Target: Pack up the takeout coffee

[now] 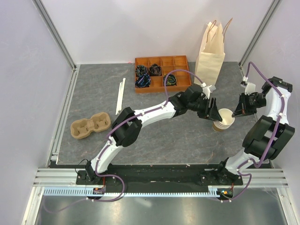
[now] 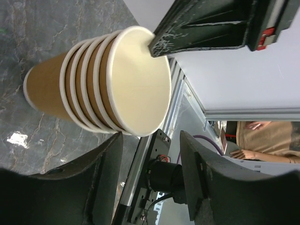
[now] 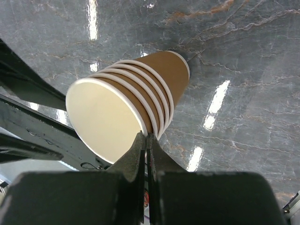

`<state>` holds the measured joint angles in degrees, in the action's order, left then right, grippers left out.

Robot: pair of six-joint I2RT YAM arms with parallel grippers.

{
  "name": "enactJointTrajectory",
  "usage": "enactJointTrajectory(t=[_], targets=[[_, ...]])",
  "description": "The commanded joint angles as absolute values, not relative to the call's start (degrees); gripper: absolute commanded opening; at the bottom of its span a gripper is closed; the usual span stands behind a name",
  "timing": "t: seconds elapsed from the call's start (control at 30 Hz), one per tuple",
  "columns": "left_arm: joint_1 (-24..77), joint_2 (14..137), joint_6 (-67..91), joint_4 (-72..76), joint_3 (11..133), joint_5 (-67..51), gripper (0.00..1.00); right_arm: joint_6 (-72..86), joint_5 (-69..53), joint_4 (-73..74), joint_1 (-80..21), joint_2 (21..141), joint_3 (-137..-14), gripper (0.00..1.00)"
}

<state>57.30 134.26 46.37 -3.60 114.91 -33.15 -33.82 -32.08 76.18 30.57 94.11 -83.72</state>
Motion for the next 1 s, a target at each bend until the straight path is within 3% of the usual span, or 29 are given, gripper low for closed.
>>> enactJointTrajectory(t=[0.0, 0.2, 0.43, 0.97], targets=[[56.8, 133.7, 48.8, 1.4, 113.1, -34.7, 0.58, -34.3, -34.8, 83.8, 30.1, 92.4, -83.4, 0.0], [56.7, 133.2, 48.7, 2.2, 114.1, -34.9, 0.57, -34.3, -34.9, 83.8, 30.1, 92.3, -83.8, 0.0], [56.8, 133.0, 49.6, 3.4, 113.2, -36.3, 0.48, -35.2, -33.9, 83.7, 30.1, 91.3, -83.3, 0.0], [56.7, 128.8, 50.2, 8.0, 107.5, -36.5, 0.49, -35.1, -33.1, 83.6, 30.1, 91.8, -85.9, 0.0]])
